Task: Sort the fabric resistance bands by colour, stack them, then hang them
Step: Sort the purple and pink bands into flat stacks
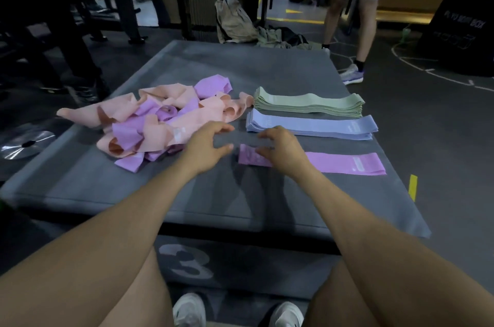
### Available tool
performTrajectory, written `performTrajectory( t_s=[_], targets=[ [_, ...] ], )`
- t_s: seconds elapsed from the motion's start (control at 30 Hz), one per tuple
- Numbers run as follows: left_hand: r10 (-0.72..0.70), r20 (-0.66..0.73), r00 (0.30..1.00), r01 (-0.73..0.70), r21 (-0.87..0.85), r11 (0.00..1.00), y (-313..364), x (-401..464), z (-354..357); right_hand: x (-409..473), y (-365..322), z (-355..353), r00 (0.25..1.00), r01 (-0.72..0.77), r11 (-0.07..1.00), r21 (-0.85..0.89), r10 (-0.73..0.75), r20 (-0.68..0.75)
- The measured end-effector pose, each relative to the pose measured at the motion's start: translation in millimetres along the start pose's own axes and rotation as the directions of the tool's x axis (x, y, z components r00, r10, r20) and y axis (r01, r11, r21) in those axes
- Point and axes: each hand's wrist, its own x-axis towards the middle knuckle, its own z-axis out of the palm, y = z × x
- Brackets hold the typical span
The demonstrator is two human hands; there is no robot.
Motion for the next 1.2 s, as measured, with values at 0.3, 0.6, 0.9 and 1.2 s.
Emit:
performTrajectory(
  t_s=[0.3,0.6,0.9,1.2],
  targets=[
    [-0.055,-0.485,0.873,0.169,0.194,0.967,-48.3,-1.3,-79.4,52.8,-99.3,40.8,0.981,0.192,0.979,0.073,-0.194,0.021],
    [-0.186,-0.456,0.87,0.312,0.218,0.925,-81.5,8.4,-109.0,115.6,-147.9,83.2,0.987,0.154,0.985,0.084,-0.157,0.027],
    [-0.208,-0.474,0.855,0.316,0.16,0.935,-91.3,12.5,-111.4,132.3,-154.8,100.5,0.986,0.164,0.971,0.176,-0.156,-0.056],
    [-0.286,-0.493,0.822,0.242,-0.153,0.958,-54.5,22.3,-123.2,116.7,-196.3,32.4,0.977,0.193,0.862,0.468,-0.125,-0.172]
  ],
)
